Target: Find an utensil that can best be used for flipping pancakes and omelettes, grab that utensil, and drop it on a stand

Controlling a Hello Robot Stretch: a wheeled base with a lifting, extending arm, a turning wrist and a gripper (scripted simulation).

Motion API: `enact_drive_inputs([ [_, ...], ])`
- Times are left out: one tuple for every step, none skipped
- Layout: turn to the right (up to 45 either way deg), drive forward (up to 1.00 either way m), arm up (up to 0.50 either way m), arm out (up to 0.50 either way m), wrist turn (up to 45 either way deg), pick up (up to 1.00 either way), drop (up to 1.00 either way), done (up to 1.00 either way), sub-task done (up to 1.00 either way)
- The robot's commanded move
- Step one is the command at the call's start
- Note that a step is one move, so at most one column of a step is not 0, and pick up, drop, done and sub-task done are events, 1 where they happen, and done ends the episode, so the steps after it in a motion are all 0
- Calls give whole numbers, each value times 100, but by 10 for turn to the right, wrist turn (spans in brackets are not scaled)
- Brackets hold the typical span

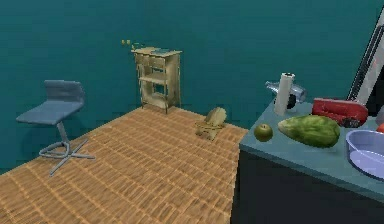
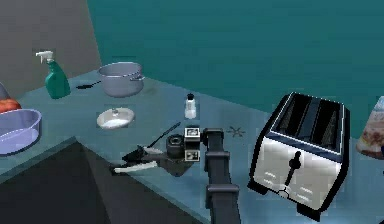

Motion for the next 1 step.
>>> enact_drive_inputs([
  [0, 0, 10, 0, 0, 0, 0, 0, 0],
])
